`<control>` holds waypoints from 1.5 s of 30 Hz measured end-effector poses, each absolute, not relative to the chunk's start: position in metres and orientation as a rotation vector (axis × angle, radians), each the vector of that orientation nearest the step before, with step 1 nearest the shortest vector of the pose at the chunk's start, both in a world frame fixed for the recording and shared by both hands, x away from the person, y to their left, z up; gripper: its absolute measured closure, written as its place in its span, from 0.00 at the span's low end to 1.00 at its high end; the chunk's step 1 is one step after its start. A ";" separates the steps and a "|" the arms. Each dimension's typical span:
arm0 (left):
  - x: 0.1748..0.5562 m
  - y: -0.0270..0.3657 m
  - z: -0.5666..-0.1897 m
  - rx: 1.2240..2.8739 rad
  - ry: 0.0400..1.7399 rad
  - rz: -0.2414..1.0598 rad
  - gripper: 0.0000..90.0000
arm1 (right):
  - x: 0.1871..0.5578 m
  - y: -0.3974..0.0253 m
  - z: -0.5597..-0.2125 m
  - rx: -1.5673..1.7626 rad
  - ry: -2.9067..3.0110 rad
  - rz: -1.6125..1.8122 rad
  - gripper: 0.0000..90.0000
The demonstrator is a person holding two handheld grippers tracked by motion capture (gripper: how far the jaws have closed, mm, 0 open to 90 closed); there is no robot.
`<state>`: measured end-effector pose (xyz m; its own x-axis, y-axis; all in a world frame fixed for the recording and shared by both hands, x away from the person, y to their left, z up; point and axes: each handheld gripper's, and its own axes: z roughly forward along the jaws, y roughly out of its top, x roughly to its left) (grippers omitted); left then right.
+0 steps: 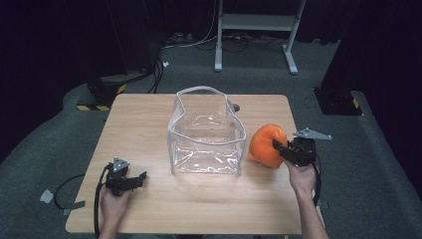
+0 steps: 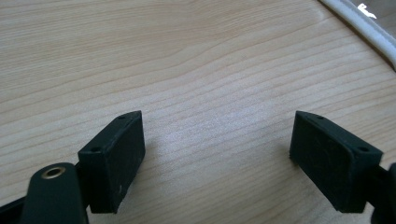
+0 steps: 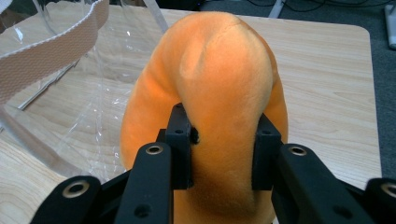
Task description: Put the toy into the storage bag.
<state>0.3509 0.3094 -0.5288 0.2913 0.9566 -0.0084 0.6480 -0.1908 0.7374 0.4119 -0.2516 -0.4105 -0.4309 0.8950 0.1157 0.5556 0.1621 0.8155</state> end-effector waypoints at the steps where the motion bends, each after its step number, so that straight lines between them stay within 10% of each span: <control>1: 0.351 0.309 -0.529 1.925 1.431 0.621 0.20 | 0.411 -0.252 -0.409 1.378 2.051 1.168 0.75; 45: 0.351 0.309 -0.529 1.925 1.430 0.621 0.20 | 0.394 -0.259 -0.348 1.312 2.037 1.242 0.75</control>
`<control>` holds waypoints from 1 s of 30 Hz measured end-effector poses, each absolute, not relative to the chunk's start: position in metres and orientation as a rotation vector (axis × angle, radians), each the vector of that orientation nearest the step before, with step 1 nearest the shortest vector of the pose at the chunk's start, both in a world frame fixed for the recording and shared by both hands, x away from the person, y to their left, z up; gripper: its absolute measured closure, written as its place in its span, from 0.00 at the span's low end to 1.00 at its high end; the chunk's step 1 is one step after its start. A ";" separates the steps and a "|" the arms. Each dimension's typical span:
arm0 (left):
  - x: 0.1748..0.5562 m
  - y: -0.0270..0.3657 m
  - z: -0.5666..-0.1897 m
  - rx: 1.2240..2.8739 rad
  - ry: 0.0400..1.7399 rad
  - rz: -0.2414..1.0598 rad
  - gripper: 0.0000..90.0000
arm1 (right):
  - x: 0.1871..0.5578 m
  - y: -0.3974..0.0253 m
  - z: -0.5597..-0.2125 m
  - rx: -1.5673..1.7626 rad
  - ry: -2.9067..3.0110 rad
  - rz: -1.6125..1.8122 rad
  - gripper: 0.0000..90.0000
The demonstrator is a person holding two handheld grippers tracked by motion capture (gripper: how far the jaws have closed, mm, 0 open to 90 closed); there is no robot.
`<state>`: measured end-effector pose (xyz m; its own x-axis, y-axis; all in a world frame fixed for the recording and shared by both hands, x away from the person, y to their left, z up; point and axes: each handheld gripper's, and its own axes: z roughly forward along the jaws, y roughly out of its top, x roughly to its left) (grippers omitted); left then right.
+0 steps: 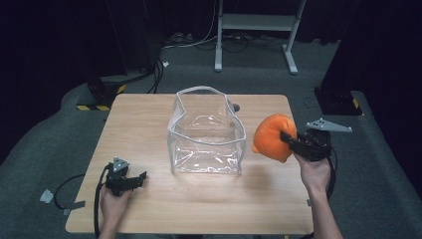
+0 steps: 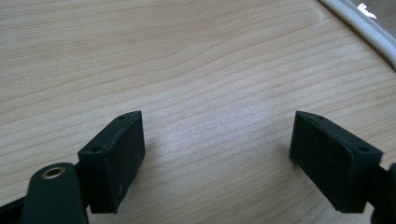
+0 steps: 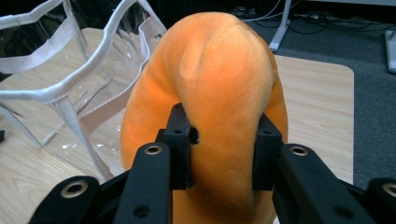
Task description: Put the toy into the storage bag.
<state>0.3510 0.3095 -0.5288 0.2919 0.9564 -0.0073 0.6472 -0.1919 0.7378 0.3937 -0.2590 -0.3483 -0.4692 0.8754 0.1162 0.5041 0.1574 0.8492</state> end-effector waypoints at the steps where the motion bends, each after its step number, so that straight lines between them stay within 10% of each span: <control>1: 0.351 0.309 -0.529 1.925 1.430 0.621 0.20 | 0.394 -0.259 -0.347 1.310 2.035 1.243 0.75; 30: 0.351 0.310 -0.529 1.927 1.430 0.623 0.20 | 0.390 -0.253 -0.306 1.243 2.031 1.290 0.75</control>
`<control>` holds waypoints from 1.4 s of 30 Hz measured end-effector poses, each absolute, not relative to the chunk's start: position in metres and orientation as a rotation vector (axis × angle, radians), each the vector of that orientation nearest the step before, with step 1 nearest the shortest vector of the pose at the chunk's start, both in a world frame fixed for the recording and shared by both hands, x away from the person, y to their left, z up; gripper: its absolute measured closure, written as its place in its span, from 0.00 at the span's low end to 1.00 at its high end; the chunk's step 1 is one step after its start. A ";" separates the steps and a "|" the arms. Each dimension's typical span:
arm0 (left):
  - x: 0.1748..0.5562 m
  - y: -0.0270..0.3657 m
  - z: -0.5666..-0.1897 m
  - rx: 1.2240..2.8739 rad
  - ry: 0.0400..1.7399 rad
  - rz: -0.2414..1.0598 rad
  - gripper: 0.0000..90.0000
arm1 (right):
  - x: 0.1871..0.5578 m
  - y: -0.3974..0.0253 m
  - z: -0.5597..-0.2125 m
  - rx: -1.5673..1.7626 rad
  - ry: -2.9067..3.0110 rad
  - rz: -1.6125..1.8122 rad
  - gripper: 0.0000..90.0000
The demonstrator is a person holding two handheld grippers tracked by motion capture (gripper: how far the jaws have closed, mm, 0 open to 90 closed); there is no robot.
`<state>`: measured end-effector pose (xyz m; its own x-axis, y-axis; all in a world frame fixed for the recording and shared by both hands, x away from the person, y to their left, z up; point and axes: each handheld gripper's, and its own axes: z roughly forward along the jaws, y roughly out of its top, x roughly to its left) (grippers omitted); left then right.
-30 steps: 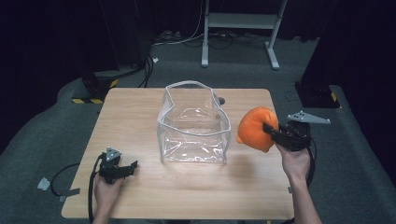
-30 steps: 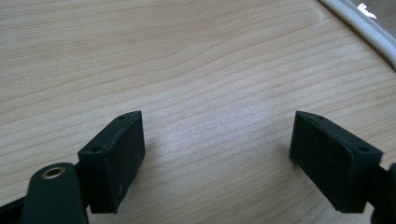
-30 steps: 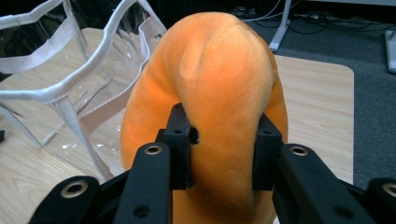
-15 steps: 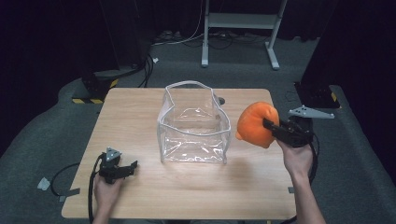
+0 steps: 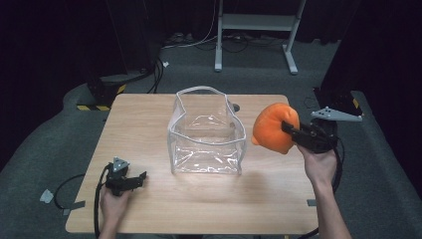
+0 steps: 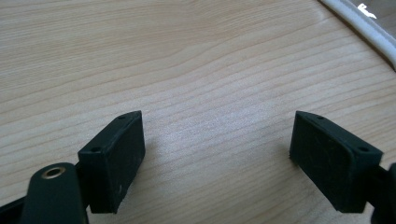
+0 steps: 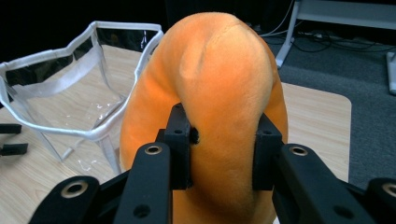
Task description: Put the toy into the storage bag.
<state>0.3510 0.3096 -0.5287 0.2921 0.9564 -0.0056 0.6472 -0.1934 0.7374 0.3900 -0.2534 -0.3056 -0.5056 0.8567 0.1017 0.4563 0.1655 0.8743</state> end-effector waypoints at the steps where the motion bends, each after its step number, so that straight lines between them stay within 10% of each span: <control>1: 0.351 0.309 -0.529 1.925 1.430 0.621 0.20 | 0.390 -0.253 -0.305 1.243 2.029 1.296 0.75; 42: 0.351 0.310 -0.529 1.927 1.429 0.623 0.20 | 0.395 -0.214 -0.264 1.115 2.088 1.350 0.75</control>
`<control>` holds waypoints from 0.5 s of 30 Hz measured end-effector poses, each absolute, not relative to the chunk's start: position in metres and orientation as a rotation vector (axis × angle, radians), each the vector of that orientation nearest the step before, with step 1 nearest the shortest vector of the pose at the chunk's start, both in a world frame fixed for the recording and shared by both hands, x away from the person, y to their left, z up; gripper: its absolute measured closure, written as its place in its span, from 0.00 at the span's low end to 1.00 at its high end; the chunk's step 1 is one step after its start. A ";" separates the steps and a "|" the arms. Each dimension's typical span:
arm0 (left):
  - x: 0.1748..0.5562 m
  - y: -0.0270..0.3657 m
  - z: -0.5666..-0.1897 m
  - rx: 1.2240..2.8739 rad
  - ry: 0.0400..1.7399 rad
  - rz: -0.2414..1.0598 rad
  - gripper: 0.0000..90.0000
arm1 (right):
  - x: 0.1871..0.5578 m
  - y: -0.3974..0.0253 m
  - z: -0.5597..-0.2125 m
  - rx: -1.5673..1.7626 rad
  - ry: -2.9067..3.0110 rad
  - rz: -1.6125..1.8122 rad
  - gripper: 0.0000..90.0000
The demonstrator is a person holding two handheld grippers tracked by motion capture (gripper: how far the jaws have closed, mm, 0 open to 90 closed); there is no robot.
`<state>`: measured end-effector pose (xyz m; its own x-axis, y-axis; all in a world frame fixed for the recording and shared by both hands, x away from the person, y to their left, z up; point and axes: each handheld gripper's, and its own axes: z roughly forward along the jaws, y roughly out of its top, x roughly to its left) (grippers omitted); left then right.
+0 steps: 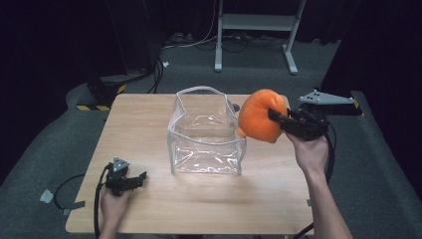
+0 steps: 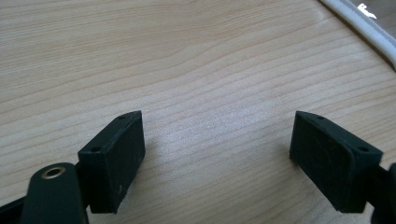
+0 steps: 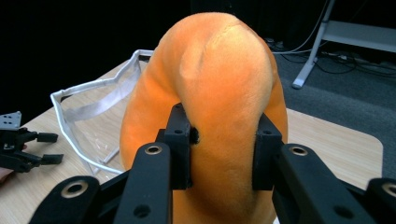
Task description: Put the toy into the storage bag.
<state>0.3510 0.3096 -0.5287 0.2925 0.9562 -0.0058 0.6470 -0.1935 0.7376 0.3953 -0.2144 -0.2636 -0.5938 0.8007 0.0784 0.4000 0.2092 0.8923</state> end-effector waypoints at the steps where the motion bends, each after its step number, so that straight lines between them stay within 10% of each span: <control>1: 0.351 0.309 -0.529 1.925 1.430 0.622 0.20 | 0.396 -0.213 -0.263 1.112 2.090 1.351 0.75; 15: 0.351 0.310 -0.529 1.927 1.429 0.623 0.20 | 0.400 -0.199 -0.257 1.083 2.106 1.373 0.75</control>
<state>0.3510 0.3096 -0.5287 0.2924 0.9563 -0.0059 0.6471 -0.1934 0.7375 0.3995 -0.1987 -0.2568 -0.6191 0.7814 0.0780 0.3867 0.2170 0.8963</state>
